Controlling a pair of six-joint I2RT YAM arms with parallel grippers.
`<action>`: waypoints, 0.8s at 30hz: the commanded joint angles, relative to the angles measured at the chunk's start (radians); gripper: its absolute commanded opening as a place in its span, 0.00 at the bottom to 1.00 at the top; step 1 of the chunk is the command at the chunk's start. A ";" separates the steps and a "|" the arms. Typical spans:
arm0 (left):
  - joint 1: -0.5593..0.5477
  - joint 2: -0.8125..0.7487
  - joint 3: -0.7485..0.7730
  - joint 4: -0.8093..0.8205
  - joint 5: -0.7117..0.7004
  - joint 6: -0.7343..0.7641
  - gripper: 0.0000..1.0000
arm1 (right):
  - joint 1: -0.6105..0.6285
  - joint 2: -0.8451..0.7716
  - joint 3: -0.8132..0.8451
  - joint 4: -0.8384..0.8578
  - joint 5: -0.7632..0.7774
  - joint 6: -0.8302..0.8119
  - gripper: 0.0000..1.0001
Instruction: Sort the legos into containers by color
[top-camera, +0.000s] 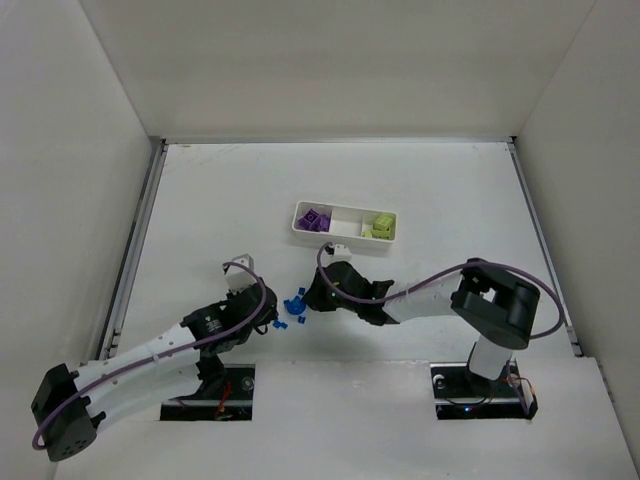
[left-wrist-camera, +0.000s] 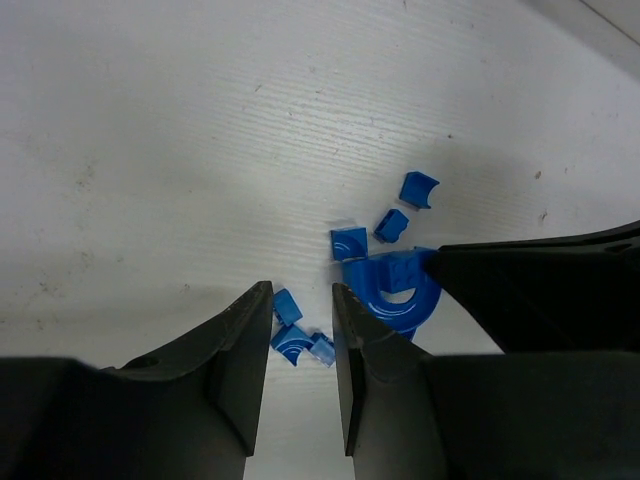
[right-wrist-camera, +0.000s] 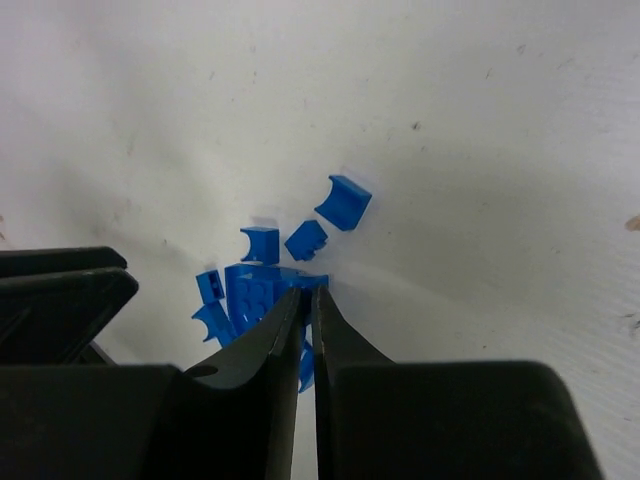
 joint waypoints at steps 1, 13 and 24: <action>-0.015 0.010 0.035 -0.048 -0.031 -0.038 0.27 | -0.026 -0.076 -0.006 0.071 -0.003 -0.004 0.13; -0.045 0.066 0.106 -0.172 -0.035 -0.020 0.30 | -0.254 -0.322 -0.049 0.025 0.000 -0.082 0.13; -0.145 0.155 0.137 -0.255 -0.068 -0.089 0.32 | -0.471 -0.230 0.090 -0.081 0.123 -0.228 0.13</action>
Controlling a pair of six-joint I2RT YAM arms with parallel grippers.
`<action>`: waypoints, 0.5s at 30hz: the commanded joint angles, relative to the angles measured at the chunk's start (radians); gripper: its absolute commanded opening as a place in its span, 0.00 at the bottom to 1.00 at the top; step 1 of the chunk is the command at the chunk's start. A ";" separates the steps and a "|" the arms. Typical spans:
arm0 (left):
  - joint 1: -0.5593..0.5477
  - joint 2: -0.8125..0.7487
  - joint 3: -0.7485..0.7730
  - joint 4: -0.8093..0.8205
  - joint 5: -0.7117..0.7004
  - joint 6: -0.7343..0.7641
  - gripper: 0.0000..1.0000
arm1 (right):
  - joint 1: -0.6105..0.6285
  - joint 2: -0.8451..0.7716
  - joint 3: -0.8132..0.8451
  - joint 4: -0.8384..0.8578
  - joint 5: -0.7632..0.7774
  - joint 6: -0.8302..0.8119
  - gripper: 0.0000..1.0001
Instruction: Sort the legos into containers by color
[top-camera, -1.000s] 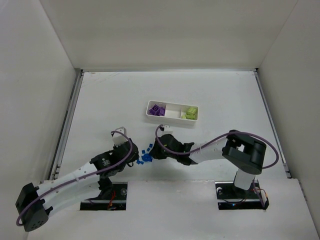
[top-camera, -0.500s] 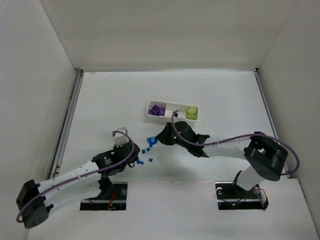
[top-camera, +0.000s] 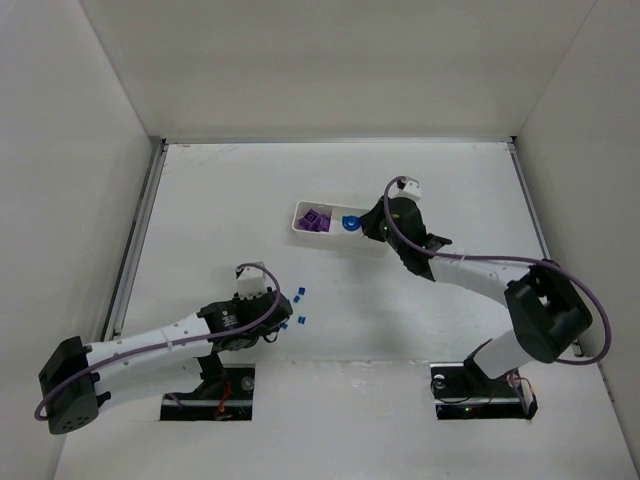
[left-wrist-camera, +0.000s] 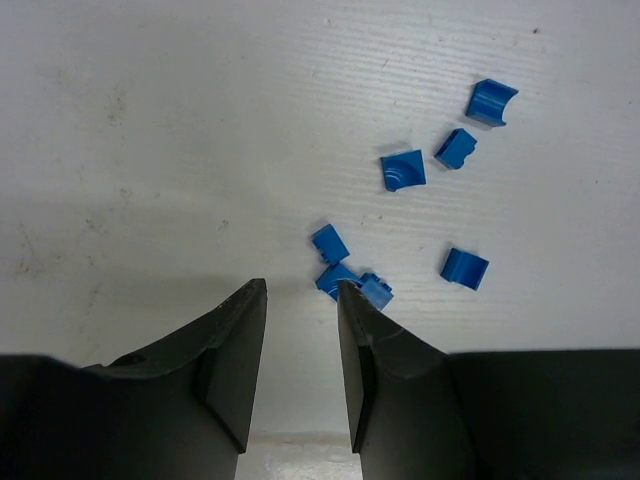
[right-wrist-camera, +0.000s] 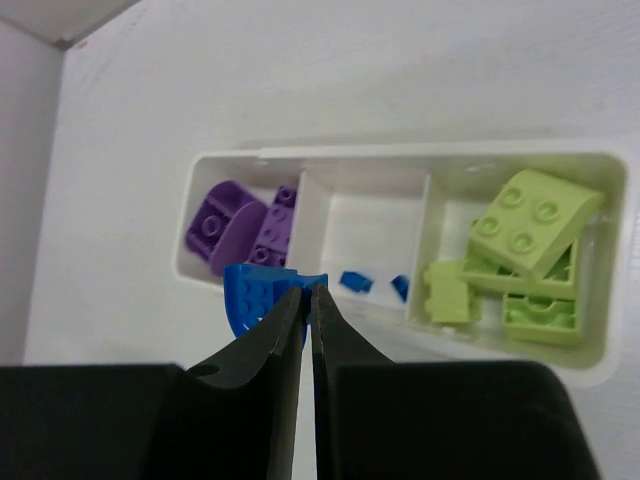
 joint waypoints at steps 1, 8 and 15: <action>-0.020 0.000 0.049 -0.061 -0.036 -0.046 0.33 | -0.018 0.056 0.086 -0.023 0.040 -0.064 0.13; -0.066 0.021 0.056 -0.045 -0.016 -0.062 0.33 | -0.033 0.121 0.155 -0.032 0.051 -0.087 0.30; -0.123 0.061 0.072 -0.057 -0.012 -0.094 0.31 | -0.027 0.055 0.106 -0.021 0.033 -0.078 0.39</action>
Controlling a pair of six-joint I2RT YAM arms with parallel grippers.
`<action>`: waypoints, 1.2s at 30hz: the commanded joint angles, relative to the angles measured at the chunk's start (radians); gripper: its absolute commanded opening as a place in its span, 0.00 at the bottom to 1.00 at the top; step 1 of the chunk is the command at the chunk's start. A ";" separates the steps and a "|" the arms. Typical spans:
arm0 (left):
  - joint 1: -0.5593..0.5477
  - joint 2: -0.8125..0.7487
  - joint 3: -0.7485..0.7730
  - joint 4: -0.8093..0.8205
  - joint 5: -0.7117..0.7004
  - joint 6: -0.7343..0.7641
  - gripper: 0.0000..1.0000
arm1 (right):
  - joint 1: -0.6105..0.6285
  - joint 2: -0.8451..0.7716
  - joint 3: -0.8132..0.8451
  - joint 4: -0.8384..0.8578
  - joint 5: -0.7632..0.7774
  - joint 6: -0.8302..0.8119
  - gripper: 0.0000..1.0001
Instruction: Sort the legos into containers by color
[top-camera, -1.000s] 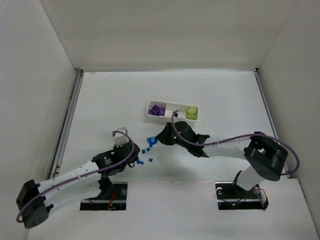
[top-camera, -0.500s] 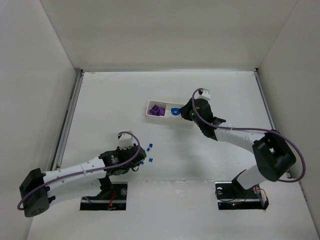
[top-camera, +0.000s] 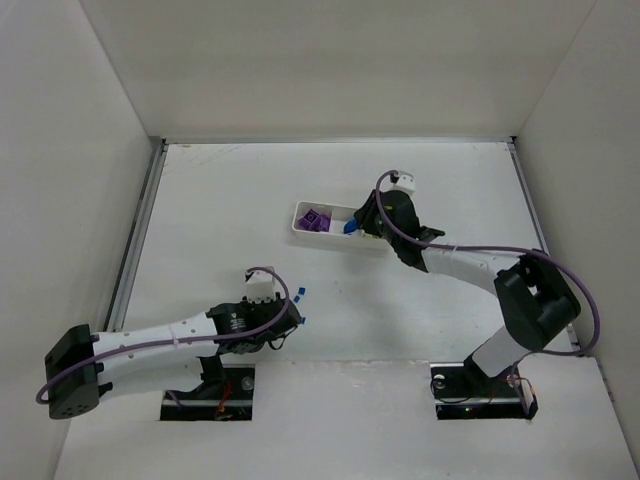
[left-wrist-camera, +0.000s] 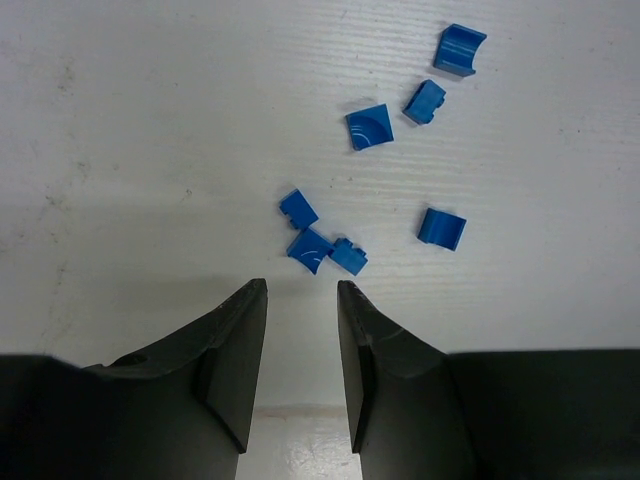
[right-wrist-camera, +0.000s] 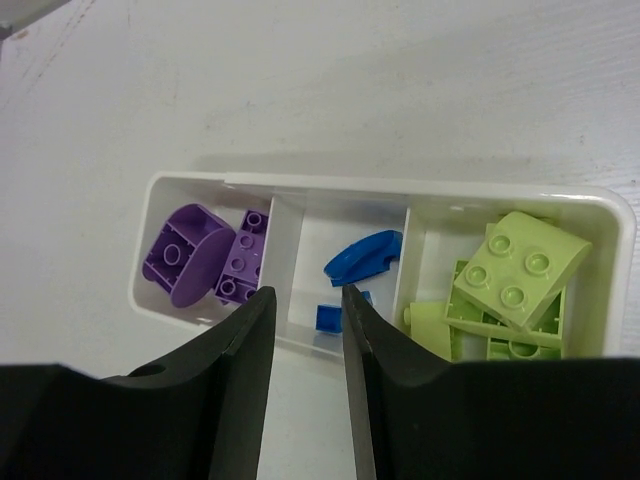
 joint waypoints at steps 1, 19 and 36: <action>-0.024 0.009 0.042 -0.028 -0.008 -0.037 0.30 | 0.005 -0.084 -0.017 0.027 0.005 -0.010 0.39; 0.005 0.153 -0.003 0.111 -0.003 -0.001 0.27 | 0.267 -0.365 -0.291 -0.002 -0.001 0.024 0.43; -0.022 0.128 -0.016 0.050 -0.057 -0.071 0.35 | 0.322 -0.327 -0.306 0.017 -0.003 0.049 0.43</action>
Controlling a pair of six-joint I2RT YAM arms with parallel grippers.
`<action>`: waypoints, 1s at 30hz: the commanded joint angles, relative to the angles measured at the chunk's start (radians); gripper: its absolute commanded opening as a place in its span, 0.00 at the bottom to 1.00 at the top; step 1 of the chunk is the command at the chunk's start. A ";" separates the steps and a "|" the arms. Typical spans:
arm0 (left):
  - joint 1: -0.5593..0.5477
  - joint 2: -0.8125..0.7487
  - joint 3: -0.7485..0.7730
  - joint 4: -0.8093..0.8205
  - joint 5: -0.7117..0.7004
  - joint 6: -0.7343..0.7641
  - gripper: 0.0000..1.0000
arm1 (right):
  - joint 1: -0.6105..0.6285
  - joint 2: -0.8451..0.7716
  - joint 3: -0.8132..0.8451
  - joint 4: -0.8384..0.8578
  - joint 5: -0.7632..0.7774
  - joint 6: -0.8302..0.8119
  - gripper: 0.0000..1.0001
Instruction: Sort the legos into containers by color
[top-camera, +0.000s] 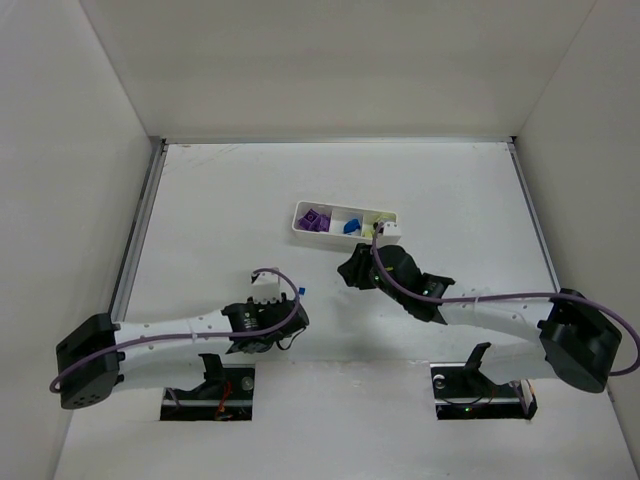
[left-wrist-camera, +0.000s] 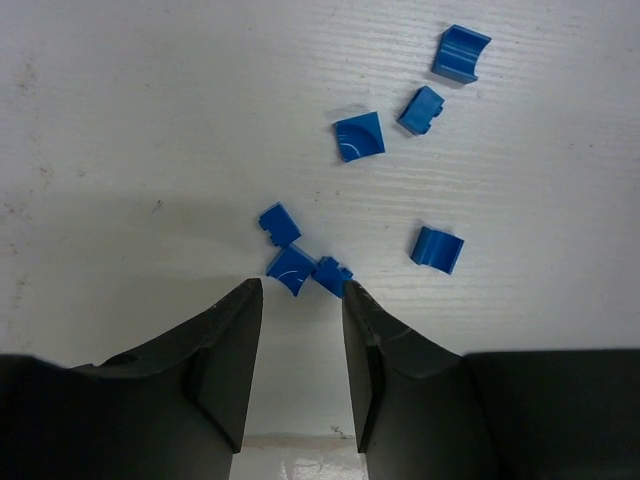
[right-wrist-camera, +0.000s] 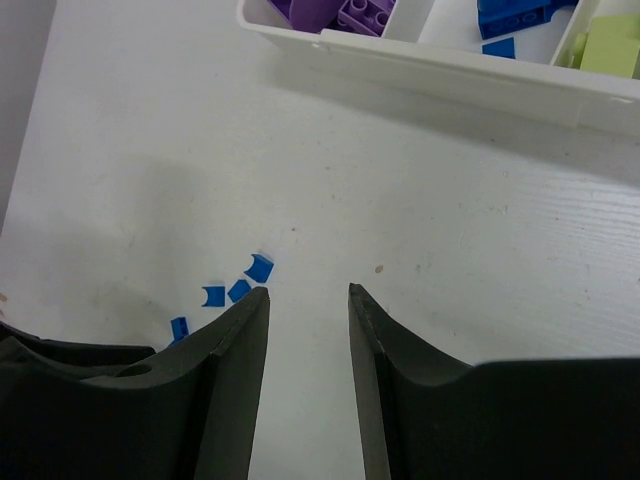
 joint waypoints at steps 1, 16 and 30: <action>0.002 0.032 0.006 -0.062 -0.033 -0.045 0.35 | 0.005 -0.021 -0.002 0.031 0.001 0.009 0.43; 0.010 0.130 0.006 0.046 -0.053 -0.039 0.34 | 0.009 -0.054 -0.012 0.031 0.001 0.006 0.43; 0.027 0.157 -0.006 0.097 -0.027 -0.008 0.21 | 0.009 -0.051 -0.013 0.035 0.001 0.002 0.43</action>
